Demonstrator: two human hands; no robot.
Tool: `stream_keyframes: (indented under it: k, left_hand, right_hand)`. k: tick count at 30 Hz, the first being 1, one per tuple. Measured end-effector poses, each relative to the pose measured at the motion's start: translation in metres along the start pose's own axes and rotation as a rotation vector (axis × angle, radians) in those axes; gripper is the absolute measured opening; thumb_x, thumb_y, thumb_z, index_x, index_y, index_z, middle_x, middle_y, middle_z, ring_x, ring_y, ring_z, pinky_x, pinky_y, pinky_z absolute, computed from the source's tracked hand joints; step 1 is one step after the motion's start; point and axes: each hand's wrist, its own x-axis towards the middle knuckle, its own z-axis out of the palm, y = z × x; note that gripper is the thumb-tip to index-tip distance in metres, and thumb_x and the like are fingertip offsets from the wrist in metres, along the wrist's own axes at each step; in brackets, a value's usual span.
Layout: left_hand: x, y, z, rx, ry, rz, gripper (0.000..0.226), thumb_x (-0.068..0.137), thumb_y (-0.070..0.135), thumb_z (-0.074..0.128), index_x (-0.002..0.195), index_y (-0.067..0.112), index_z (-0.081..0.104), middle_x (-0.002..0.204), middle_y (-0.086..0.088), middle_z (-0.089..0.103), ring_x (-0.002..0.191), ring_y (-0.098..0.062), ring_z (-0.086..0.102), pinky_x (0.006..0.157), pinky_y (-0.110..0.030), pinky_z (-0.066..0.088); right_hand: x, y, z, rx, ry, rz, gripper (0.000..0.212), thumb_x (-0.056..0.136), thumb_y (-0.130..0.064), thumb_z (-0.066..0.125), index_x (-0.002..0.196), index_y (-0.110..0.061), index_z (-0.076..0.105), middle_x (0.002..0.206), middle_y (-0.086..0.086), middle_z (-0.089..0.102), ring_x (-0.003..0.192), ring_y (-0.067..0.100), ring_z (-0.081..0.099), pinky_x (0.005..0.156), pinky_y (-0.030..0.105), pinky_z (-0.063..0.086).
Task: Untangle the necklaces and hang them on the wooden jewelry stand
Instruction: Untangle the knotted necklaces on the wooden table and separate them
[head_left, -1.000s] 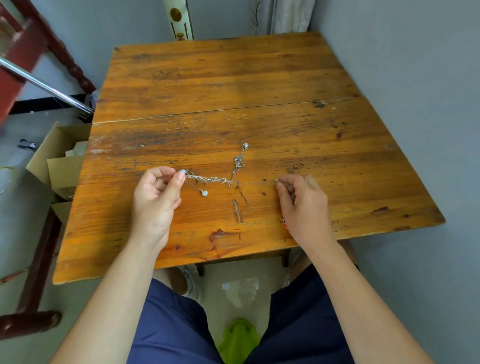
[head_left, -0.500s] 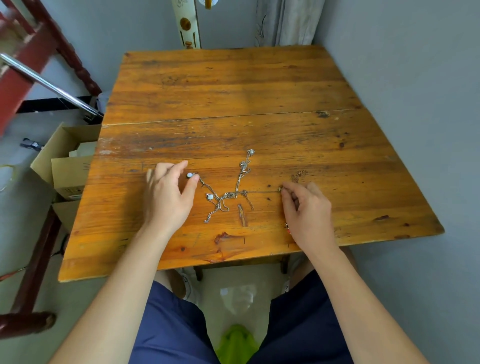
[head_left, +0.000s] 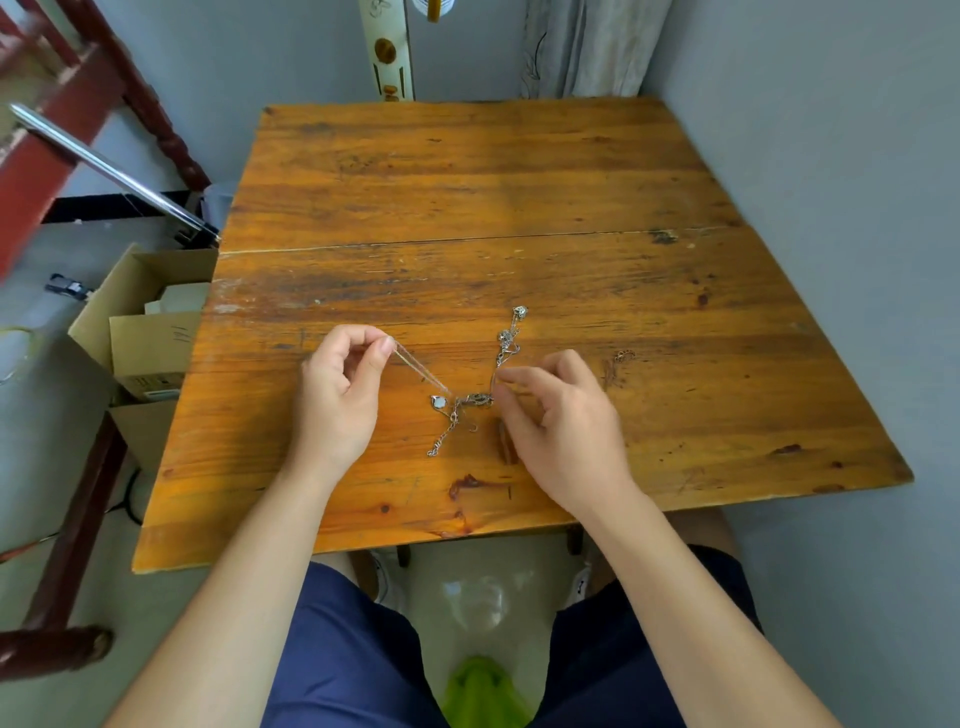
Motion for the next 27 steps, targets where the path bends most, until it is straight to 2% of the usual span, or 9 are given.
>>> stream_keyframes:
  k: [3, 6, 9, 12, 17, 19, 21, 24, 27]
  left_hand:
    - [0.004, 0.009, -0.006, -0.200, -0.003, -0.050, 0.012, 0.099, 0.015, 0.055, 0.103, 0.007, 0.063, 0.096, -0.002, 0.067, 0.088, -0.001, 0.061, 0.079, -0.015, 0.048]
    - [0.006, 0.017, -0.012, -0.570, -0.009, -0.198, 0.008, 0.099, 0.008, 0.054, 0.101, 0.012, 0.061, 0.090, -0.004, 0.065, 0.087, -0.012, 0.062, 0.076, -0.028, 0.049]
    - [0.009, 0.017, -0.019, -0.867, -0.012, -0.355, 0.012, 0.098, 0.006, 0.053, 0.099, 0.017, 0.058, 0.084, -0.002, 0.063, 0.084, -0.015, 0.062, 0.075, -0.029, 0.048]
    - [0.014, 0.013, -0.024, -1.055, 0.051, -0.439, 0.014, 0.098, 0.006, 0.052, 0.098, 0.019, 0.056, 0.082, -0.001, 0.062, 0.079, -0.014, 0.062, 0.068, -0.025, 0.046]
    - [0.020, 0.003, -0.023, -1.117, 0.123, -0.506, 0.016, 0.099, 0.004, 0.051, 0.097, 0.019, 0.057, 0.079, -0.001, 0.059, 0.066, -0.009, 0.051, 0.052, -0.018, 0.036]
    - [0.019, 0.002, -0.020, -1.091, 0.133, -0.527, 0.015, 0.098, 0.004, 0.052, 0.097, 0.018, 0.057, 0.079, -0.001, 0.059, 0.062, -0.007, 0.047, 0.049, -0.017, 0.033]
    - [0.018, 0.002, -0.017, -1.040, 0.142, -0.546, 0.013, 0.099, 0.006, 0.051, 0.098, 0.018, 0.057, 0.079, 0.000, 0.059, 0.059, -0.006, 0.044, 0.049, -0.018, 0.030]
    - [0.018, 0.002, -0.015, -0.961, 0.165, -0.562, 0.009, 0.099, 0.011, 0.054, 0.103, 0.019, 0.058, 0.081, 0.001, 0.060, 0.052, -0.005, 0.039, 0.046, -0.017, 0.028]
    - [0.019, -0.002, -0.017, -0.812, 0.225, -0.521, 0.010, 0.098, 0.015, 0.057, 0.108, 0.018, 0.058, 0.084, 0.002, 0.063, 0.050, -0.006, 0.037, 0.044, -0.017, 0.030]
  right_hand:
    - [0.007, -0.013, 0.017, -0.055, -0.134, -0.055, 0.037, 0.091, -0.049, 0.065, 0.119, -0.025, 0.073, 0.099, -0.002, 0.058, 0.087, 0.015, 0.057, 0.068, 0.028, 0.050]
    - [0.008, -0.014, 0.029, -0.052, -0.117, -0.090, 0.023, 0.090, -0.042, 0.070, 0.106, -0.028, 0.076, 0.090, -0.005, 0.056, 0.084, 0.015, 0.056, 0.064, 0.027, 0.046]
    - [0.008, -0.006, 0.031, -0.002, -0.079, -0.031, 0.017, 0.090, -0.039, 0.071, 0.099, -0.025, 0.073, 0.086, -0.010, 0.049, 0.076, 0.010, 0.048, 0.063, 0.025, 0.040]
    - [0.007, 0.000, 0.029, 0.046, -0.065, -0.024, 0.016, 0.093, -0.037, 0.067, 0.096, -0.021, 0.068, 0.085, -0.005, 0.051, 0.071, 0.012, 0.048, 0.063, 0.024, 0.039]
    - [0.005, 0.002, 0.026, 0.127, -0.059, -0.059, 0.019, 0.101, -0.034, 0.054, 0.100, -0.017, 0.060, 0.090, -0.006, 0.049, 0.073, 0.014, 0.049, 0.061, 0.025, 0.038]
    - [0.003, 0.001, 0.025, 0.132, -0.036, -0.050, 0.018, 0.103, -0.033, 0.051, 0.103, -0.015, 0.056, 0.090, -0.010, 0.049, 0.072, 0.009, 0.047, 0.059, 0.024, 0.037]
    - [0.001, 0.000, 0.023, 0.119, 0.006, -0.036, 0.020, 0.103, -0.033, 0.050, 0.103, -0.014, 0.055, 0.084, -0.014, 0.050, 0.067, 0.005, 0.044, 0.055, 0.021, 0.032]
    - [-0.001, -0.001, 0.022, 0.077, 0.045, -0.042, 0.025, 0.104, -0.035, 0.046, 0.102, -0.012, 0.056, 0.071, -0.016, 0.048, 0.058, 0.006, 0.045, 0.049, 0.024, 0.032]
    - [0.000, -0.003, 0.021, 0.082, 0.072, -0.025, 0.021, 0.103, -0.033, 0.052, 0.098, -0.014, 0.060, 0.065, -0.018, 0.043, 0.055, 0.004, 0.040, 0.048, 0.024, 0.029]
